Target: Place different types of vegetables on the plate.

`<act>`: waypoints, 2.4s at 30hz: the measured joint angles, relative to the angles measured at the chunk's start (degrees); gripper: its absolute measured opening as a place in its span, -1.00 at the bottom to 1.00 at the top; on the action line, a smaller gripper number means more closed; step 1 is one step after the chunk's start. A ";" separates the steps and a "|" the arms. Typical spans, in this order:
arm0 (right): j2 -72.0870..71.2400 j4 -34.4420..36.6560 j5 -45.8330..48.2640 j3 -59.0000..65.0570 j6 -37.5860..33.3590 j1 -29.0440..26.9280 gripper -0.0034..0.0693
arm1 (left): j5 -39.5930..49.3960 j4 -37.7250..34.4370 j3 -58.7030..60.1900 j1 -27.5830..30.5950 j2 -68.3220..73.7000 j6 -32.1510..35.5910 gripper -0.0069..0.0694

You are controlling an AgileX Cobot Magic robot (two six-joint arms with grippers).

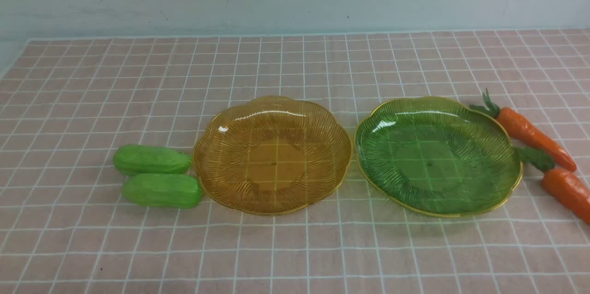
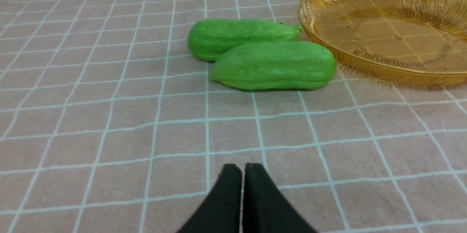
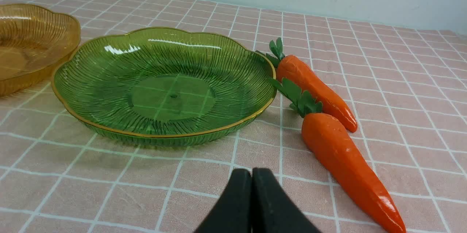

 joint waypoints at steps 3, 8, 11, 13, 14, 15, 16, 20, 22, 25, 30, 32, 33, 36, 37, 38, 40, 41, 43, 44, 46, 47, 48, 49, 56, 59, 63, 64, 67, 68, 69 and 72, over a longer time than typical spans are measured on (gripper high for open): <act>0.00 0.00 0.00 0.00 0.00 0.00 -0.95 | 0.00 0.00 0.00 0.00 0.00 0.00 -0.83; 0.00 0.00 0.00 0.00 0.00 0.00 -0.95 | 0.00 0.00 0.00 0.00 0.00 0.00 -0.83; 0.00 0.00 0.00 0.00 0.00 0.00 -0.95 | 0.00 0.00 0.00 0.00 0.00 0.00 -0.83; 0.00 0.00 0.00 0.00 0.00 0.00 -0.95 | 0.00 0.00 0.00 0.00 0.00 0.00 -0.83; 0.00 0.00 0.00 0.00 0.00 0.00 -0.95 | 0.00 0.00 0.00 0.00 0.00 0.00 -0.83; 0.00 0.00 0.00 0.00 0.00 0.00 -0.95 | 0.00 0.00 0.00 0.00 0.00 0.00 -0.83; 0.00 0.00 0.00 0.00 0.00 0.00 -0.95 | 0.00 0.00 0.00 0.00 0.00 0.00 -0.83; 0.00 0.00 0.00 0.00 0.00 0.00 -0.95 | 0.00 0.00 0.00 0.00 0.00 0.00 -0.83; 0.00 0.00 0.00 0.00 0.00 0.00 -0.95 | 0.00 0.00 0.00 0.00 0.00 0.00 -0.83; 0.00 0.00 0.00 0.00 0.00 0.00 -0.95 | 0.00 0.00 0.00 0.00 0.00 0.00 -0.83; 0.00 -0.60 0.00 0.00 -0.33 0.00 -0.95 | 0.00 0.00 0.00 0.00 0.00 0.00 -0.83; 0.00 -0.60 0.00 0.00 -0.33 0.00 -0.95 | 0.00 0.00 0.00 0.00 0.00 0.00 -0.83; 0.00 -0.60 0.00 0.00 -0.33 0.00 -0.95 | 0.00 0.00 0.00 0.00 0.00 0.00 -0.83; 0.00 -0.60 0.00 0.00 -0.33 0.00 -0.95 | 0.00 0.00 0.00 0.00 0.00 0.00 -0.83; 0.00 -0.60 0.00 0.00 -0.33 0.00 -0.95 | 0.00 0.00 0.00 0.00 0.00 0.00 -0.83; 0.00 -0.60 0.00 0.00 -0.33 0.00 -0.95 | 0.00 0.00 0.00 0.00 0.00 0.00 -0.83; 0.00 -0.60 0.00 0.00 -0.33 0.00 -0.95 | 0.00 0.00 0.00 0.00 0.00 0.00 -0.83; 0.00 -0.60 0.00 0.00 -0.33 0.00 -0.95 | 0.00 0.00 0.00 0.00 0.00 0.00 -0.83; 0.00 -0.60 0.00 0.00 -0.33 0.00 -0.95 | 0.00 0.00 0.00 0.00 0.00 0.00 -0.83; 0.00 -0.60 0.00 0.00 -0.33 0.00 -0.95 | 0.00 0.00 0.00 0.00 0.00 0.00 -0.83; 0.00 -0.60 0.00 0.00 -0.33 0.00 -0.95 | 0.00 -0.25 0.00 0.00 0.00 -0.13 -0.83; 0.00 -0.60 0.00 0.00 -0.23 0.00 -0.95 | 0.00 -0.53 0.00 0.00 0.00 -0.15 -0.83; 0.00 2.65 -0.17 0.00 2.11 0.00 -0.95 | -0.06 -2.86 0.00 0.00 0.00 -1.59 -0.83; 0.00 8.15 -0.56 0.00 5.49 0.00 -0.95 | -0.19 -6.78 0.00 0.00 0.00 -3.43 -0.83; 0.00 38.44 -3.50 0.00 18.31 0.00 -0.95 | -0.59 -37.63 0.00 0.00 0.00 -16.75 -0.83; 0.00 42.12 -4.66 0.00 18.63 0.00 -0.95 | -1.55 -44.59 0.00 0.00 0.00 -17.08 -0.83; 0.00 43.25 -6.00 0.00 16.56 0.00 -0.95 | -2.81 -48.87 0.00 0.00 0.00 -16.40 -0.83; 0.00 43.26 -6.07 0.00 15.32 0.00 -0.95 | -2.86 -49.60 0.00 0.00 0.00 -15.98 -0.83; 0.00 43.18 -6.00 -0.48 13.17 0.00 -0.95 | -1.98 -50.97 -0.55 0.00 0.00 -14.52 -0.83; 0.00 42.59 -5.65 -1.88 11.33 0.00 -0.95 | -0.24 -51.48 -2.30 0.00 0.00 -12.78 -0.83; 0.00 41.49 -5.49 -3.77 9.75 0.00 -0.95 | 0.80 -51.71 -4.19 0.00 0.05 -11.58 -0.83; 2.87 34.67 -4.12 -10.68 6.32 0.00 -0.95 | 3.92 -51.60 -8.39 0.00 2.42 -8.74 -0.83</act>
